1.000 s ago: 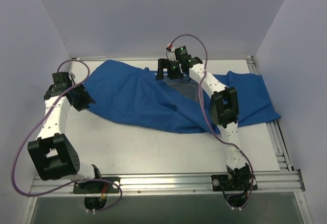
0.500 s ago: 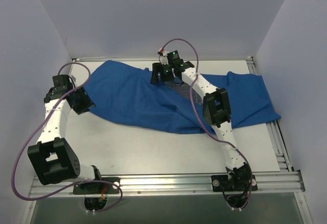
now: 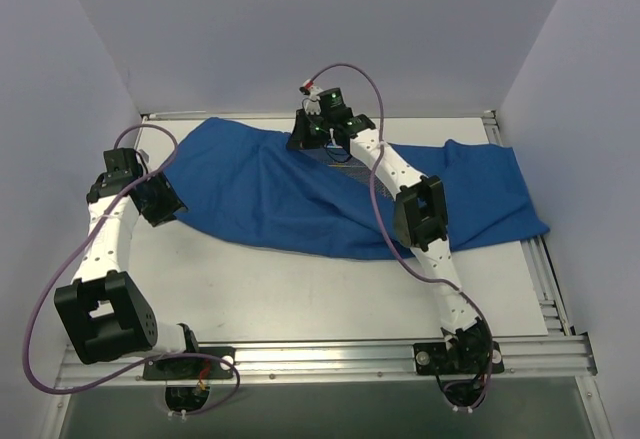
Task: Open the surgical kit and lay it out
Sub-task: Open the surgical kit at the center of the board, then smooth out the surgical kit at the center of the board.
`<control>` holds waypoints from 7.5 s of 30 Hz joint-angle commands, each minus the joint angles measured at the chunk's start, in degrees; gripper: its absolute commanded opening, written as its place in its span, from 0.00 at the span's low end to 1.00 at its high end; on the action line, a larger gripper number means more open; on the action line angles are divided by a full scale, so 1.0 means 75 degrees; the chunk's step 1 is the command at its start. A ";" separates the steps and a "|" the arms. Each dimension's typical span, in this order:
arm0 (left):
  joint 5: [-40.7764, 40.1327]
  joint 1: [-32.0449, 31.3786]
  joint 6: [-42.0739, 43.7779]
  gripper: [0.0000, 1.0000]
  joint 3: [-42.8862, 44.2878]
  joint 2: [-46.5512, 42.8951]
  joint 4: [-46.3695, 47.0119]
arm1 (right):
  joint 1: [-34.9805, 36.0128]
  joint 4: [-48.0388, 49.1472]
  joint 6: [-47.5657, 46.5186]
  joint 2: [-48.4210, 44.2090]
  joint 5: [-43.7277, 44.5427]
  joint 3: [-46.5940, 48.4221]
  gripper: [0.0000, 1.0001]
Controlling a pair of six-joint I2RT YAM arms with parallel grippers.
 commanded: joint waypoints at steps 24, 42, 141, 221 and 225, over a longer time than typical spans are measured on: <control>-0.0955 0.0213 -0.0190 0.47 0.0516 -0.1178 -0.0559 | 0.3599 0.0146 -0.0477 -0.2792 -0.1856 -0.4686 0.00; 0.0756 -0.0875 -0.0131 0.20 0.1919 0.1325 0.1128 | 0.0192 -0.0297 0.1151 -0.5418 0.2630 -0.4969 0.46; -0.0871 -0.2962 -0.1478 0.02 0.6681 0.6765 -0.2832 | -0.3445 -0.1962 0.0648 -0.3275 0.1939 -0.5249 0.00; -0.1824 -0.3583 -0.2697 0.02 1.1740 1.0631 -0.5972 | -0.3280 -0.2407 0.1034 -0.1203 0.2926 -0.3940 0.02; -0.1145 -0.3385 -0.2849 0.02 1.2622 1.1138 -0.5694 | -0.3315 -0.2396 0.1314 -0.0838 0.2808 -0.3587 0.02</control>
